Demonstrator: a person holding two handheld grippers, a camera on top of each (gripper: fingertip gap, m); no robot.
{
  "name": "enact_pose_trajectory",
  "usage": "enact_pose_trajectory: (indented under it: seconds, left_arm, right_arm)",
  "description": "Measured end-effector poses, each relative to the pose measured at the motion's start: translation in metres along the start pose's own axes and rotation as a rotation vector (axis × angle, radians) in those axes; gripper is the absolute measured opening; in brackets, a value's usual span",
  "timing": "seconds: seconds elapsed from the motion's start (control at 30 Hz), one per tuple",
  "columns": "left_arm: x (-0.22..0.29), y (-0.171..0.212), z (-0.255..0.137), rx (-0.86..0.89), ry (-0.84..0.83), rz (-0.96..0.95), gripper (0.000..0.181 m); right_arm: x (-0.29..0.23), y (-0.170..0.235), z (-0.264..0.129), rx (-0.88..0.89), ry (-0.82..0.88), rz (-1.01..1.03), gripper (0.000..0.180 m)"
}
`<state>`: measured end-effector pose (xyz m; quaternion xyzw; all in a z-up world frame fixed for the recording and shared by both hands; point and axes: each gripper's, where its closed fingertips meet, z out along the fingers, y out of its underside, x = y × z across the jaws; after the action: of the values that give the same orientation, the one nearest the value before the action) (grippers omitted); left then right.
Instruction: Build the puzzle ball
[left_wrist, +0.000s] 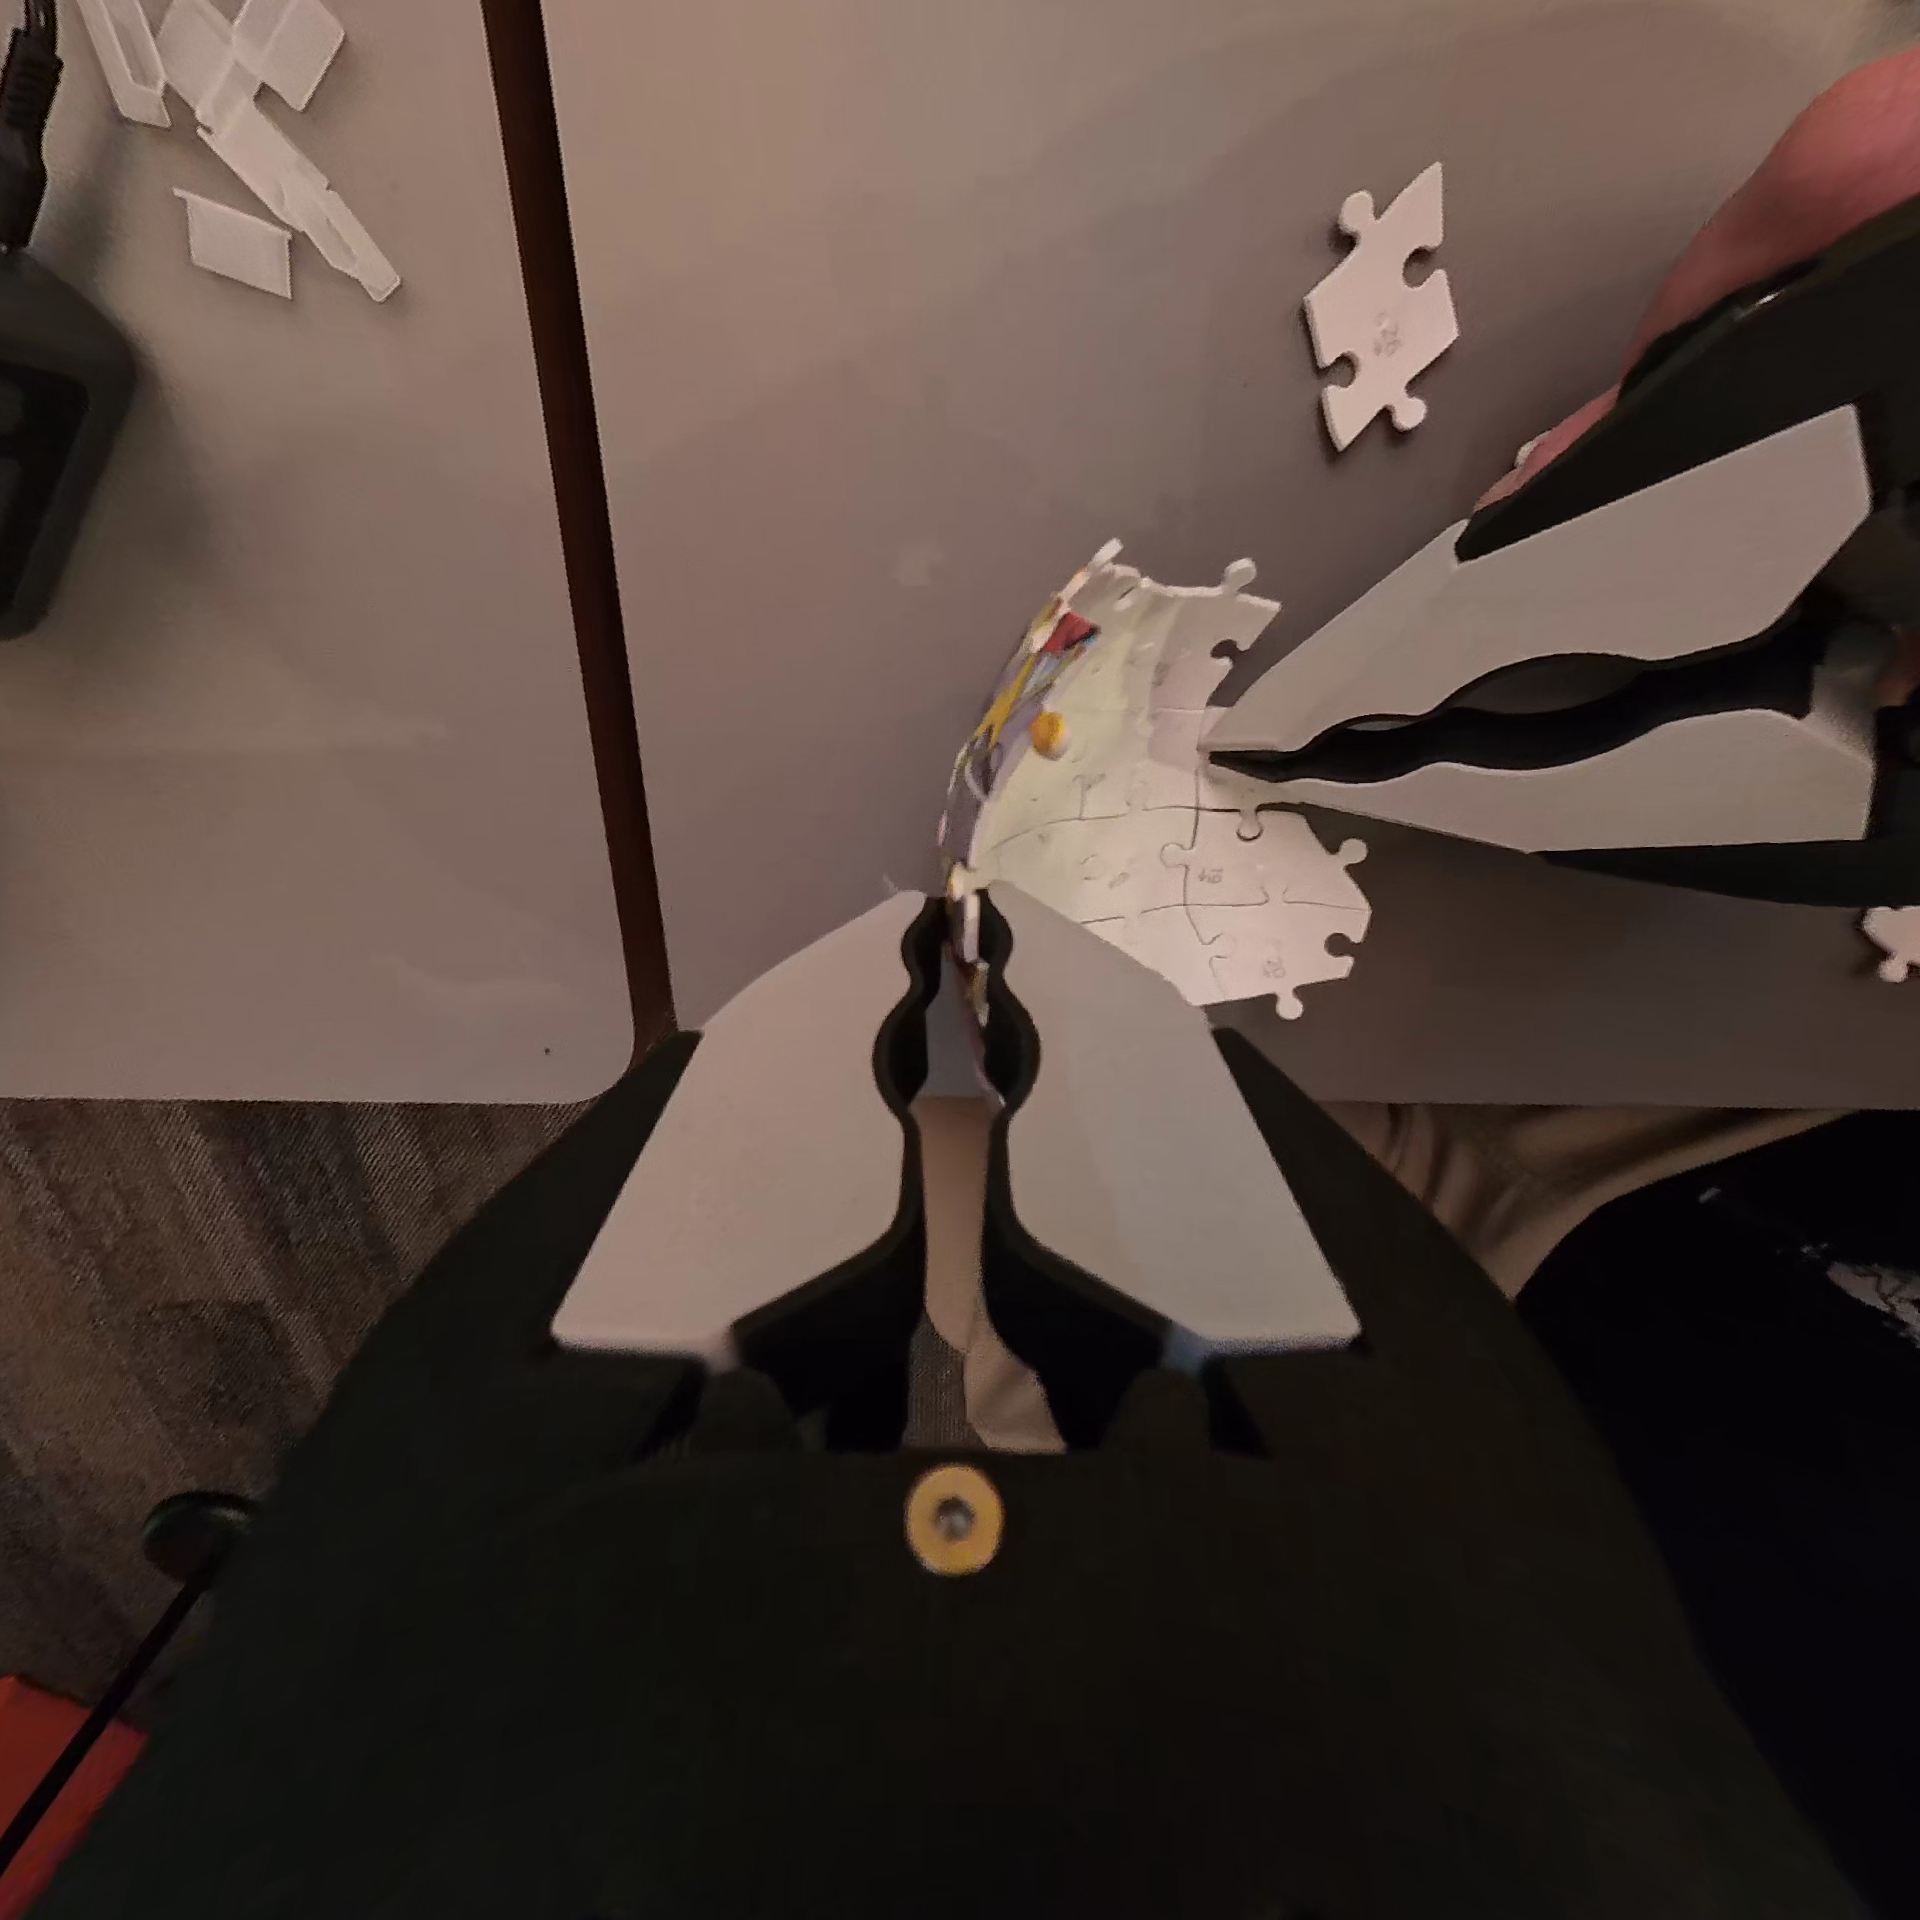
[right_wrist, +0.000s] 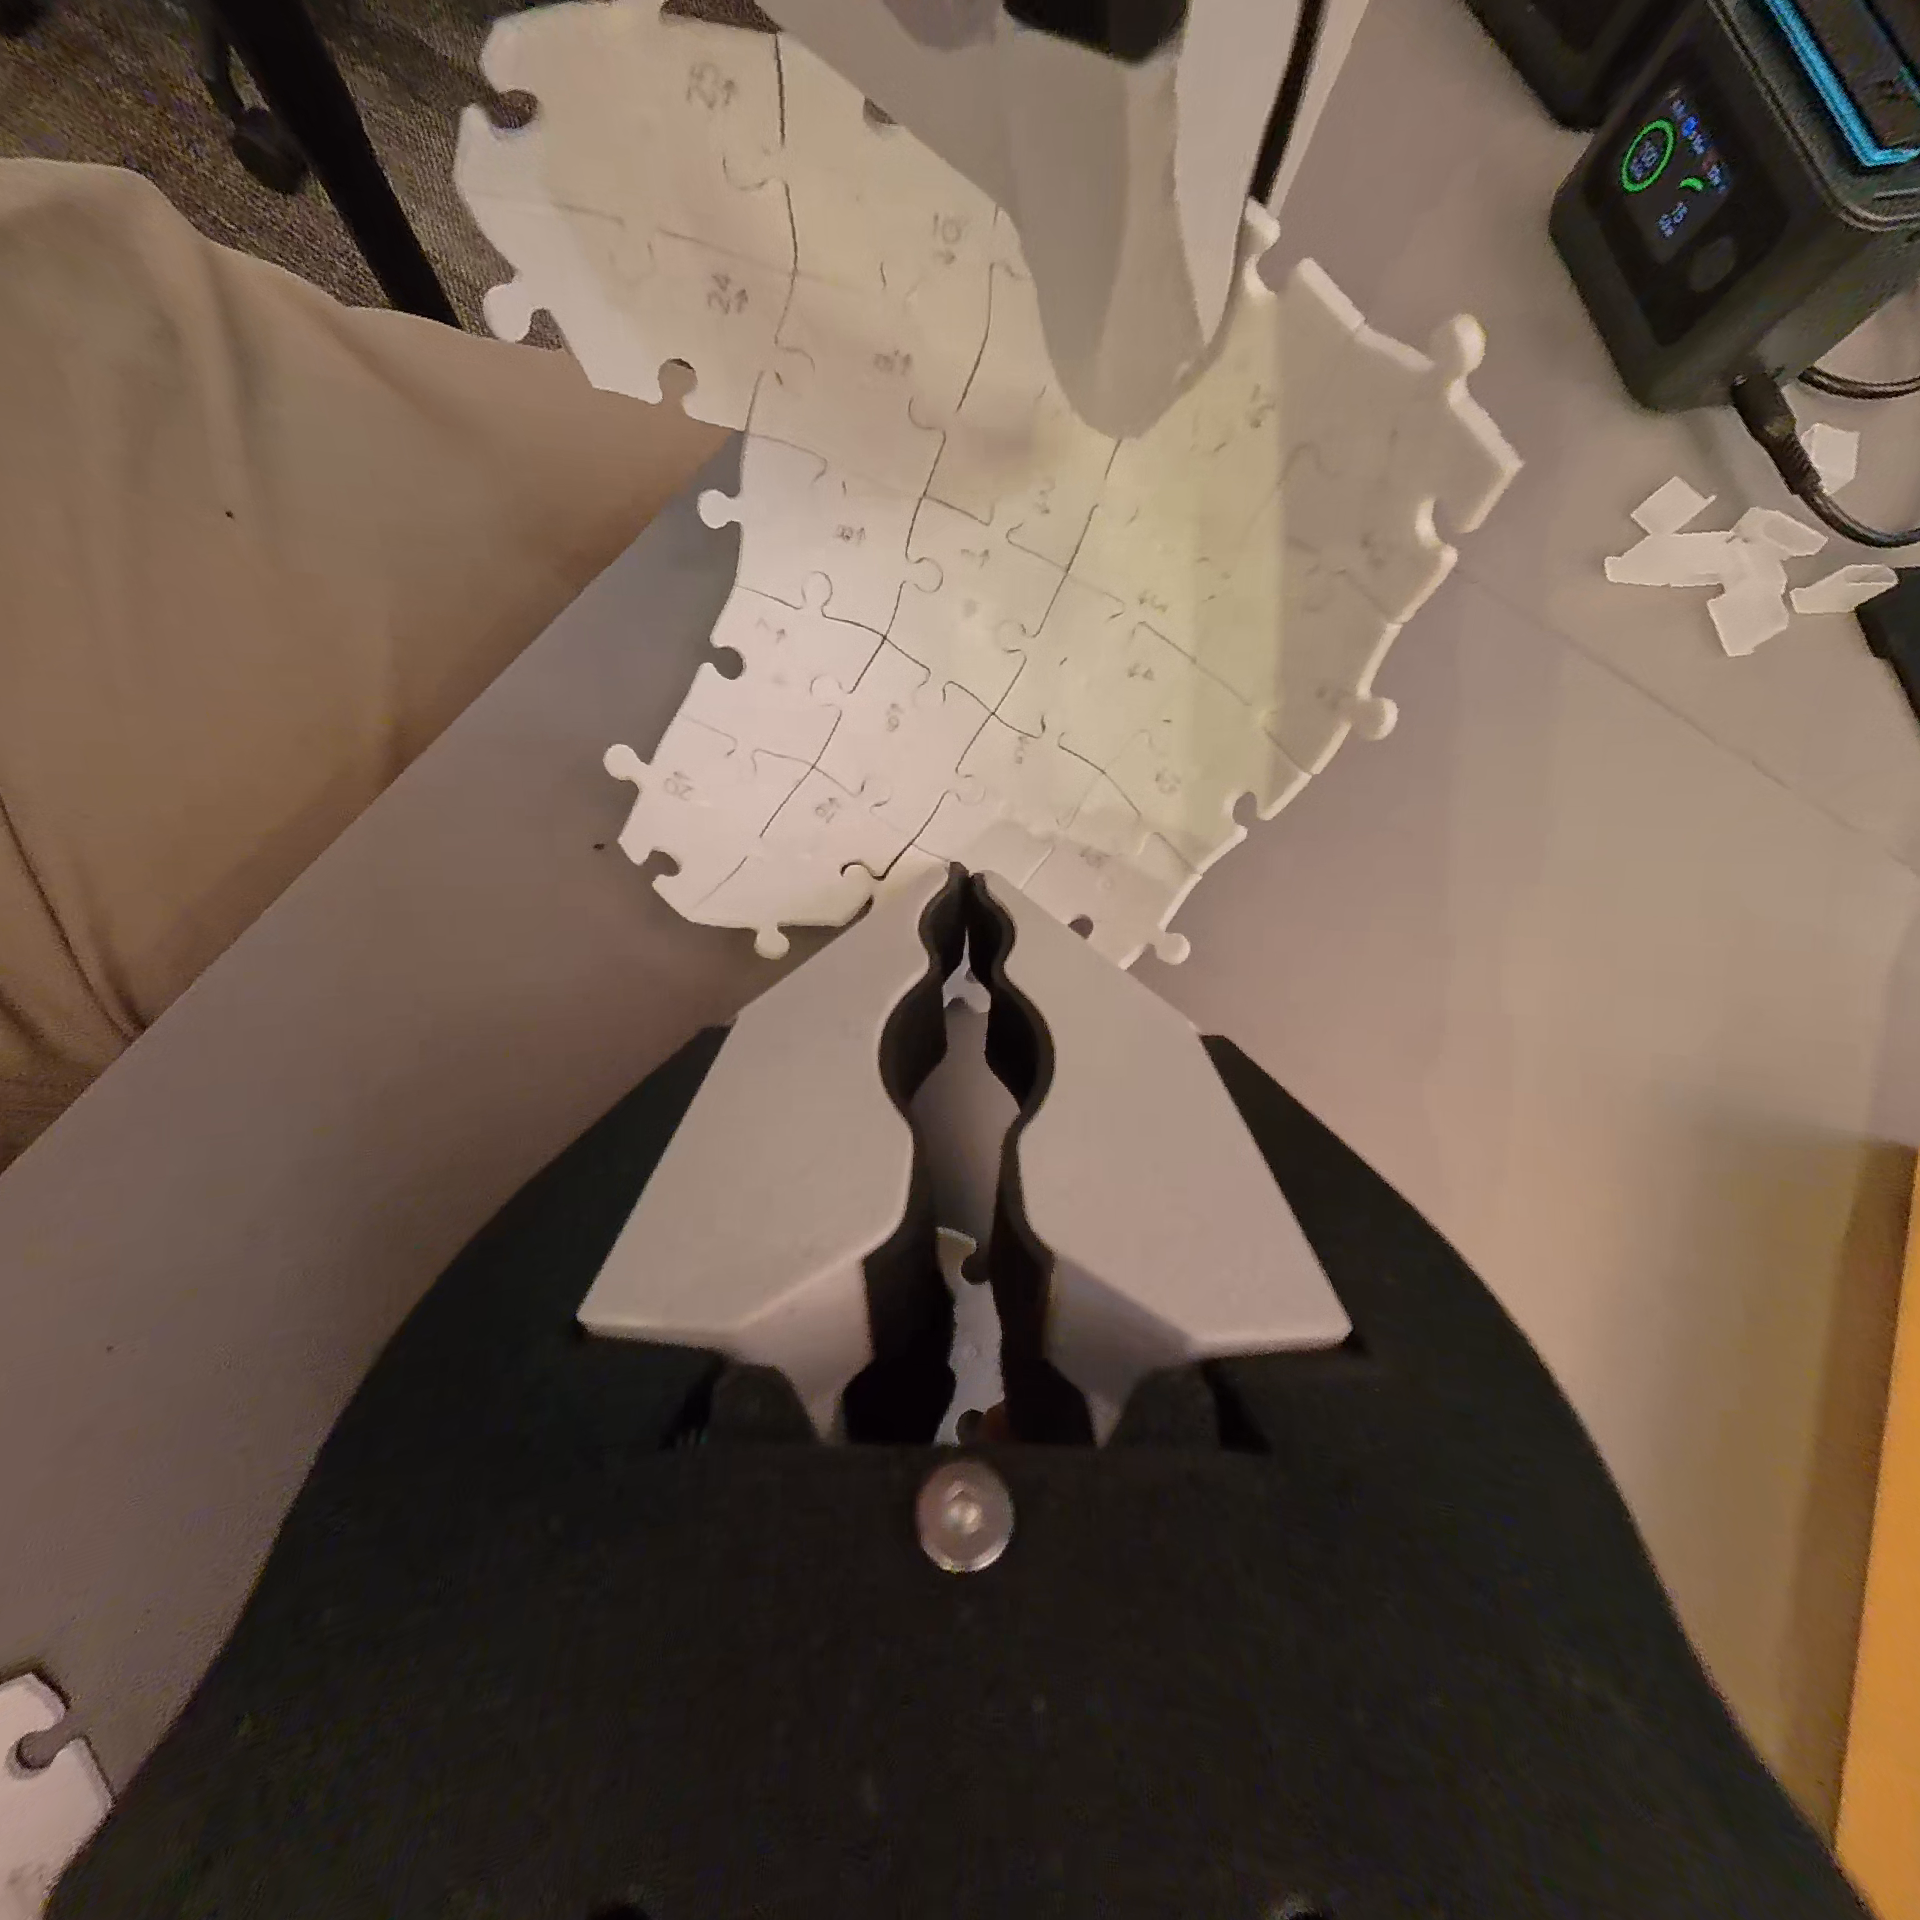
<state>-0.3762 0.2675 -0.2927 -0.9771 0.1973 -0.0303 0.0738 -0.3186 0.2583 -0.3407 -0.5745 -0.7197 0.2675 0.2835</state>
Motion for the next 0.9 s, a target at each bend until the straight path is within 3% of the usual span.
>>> enact_pose_trajectory:
  seconds: [0.37, 0.57, 0.8, 0.9]
  left_arm:
    - [0.033, 0.002, -0.027, 0.291, 0.335, -0.151, 0.05]
    - [0.043, 0.016, -0.046, 0.502, 0.498, -0.202, 0.057]
    - [0.069, 0.047, -0.061, 0.644, 0.214, 0.073, 0.05]
    - [0.075, 0.057, -0.044, 0.641, 0.091, 0.163, 0.053]
  right_arm:
    - [0.0, 0.0, 0.0, 0.005, 0.023, -0.017, 0.0]
    - [0.0, 0.0, 0.0, 0.012, 0.021, -0.02, 0.0]
    - [0.0, 0.0, 0.0, 0.017, 0.021, -0.024, 0.0]
    - [0.0, 0.0, 0.0, 0.015, 0.022, -0.029, 0.0]
